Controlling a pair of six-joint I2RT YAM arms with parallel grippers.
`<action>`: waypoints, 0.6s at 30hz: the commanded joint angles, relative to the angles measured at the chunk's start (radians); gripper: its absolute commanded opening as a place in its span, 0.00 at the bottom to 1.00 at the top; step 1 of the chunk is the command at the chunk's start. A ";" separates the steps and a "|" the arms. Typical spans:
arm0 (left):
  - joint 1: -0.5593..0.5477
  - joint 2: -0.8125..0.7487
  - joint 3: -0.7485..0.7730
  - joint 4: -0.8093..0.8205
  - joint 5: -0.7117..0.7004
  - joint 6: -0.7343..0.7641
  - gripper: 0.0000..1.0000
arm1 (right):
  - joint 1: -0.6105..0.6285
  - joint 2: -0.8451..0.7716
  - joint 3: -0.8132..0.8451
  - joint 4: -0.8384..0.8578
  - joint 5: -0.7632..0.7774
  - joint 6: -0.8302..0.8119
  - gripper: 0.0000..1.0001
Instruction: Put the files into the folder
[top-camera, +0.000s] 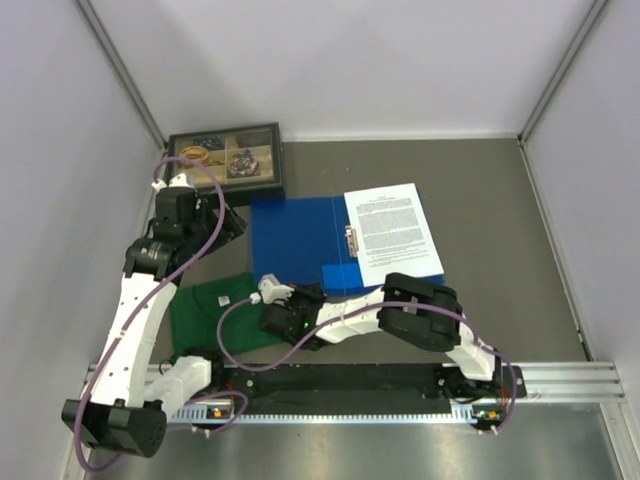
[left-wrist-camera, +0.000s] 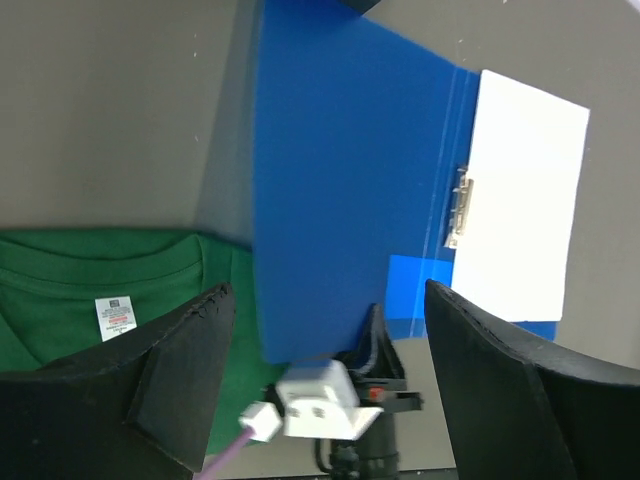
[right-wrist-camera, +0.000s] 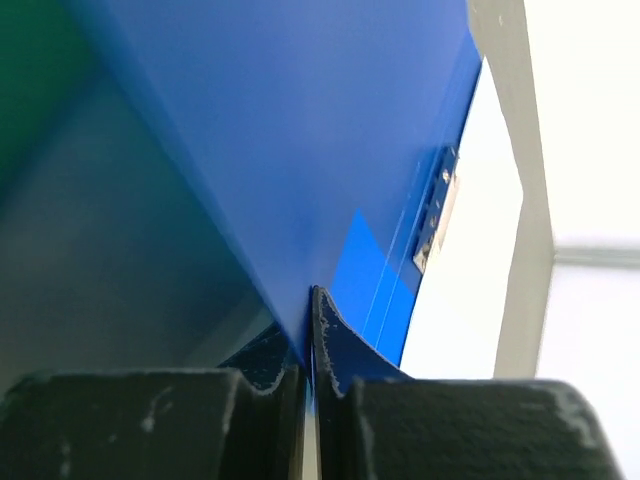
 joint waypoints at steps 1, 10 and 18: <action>0.006 0.039 -0.016 0.063 -0.006 -0.003 0.80 | -0.037 -0.188 -0.051 0.004 0.009 0.199 0.00; 0.007 0.087 -0.033 0.130 -0.018 0.040 0.80 | -0.234 -0.648 -0.353 0.042 -0.317 0.544 0.00; 0.007 0.146 -0.047 0.191 0.068 0.039 0.80 | -0.750 -0.877 -0.738 0.318 -1.024 0.840 0.00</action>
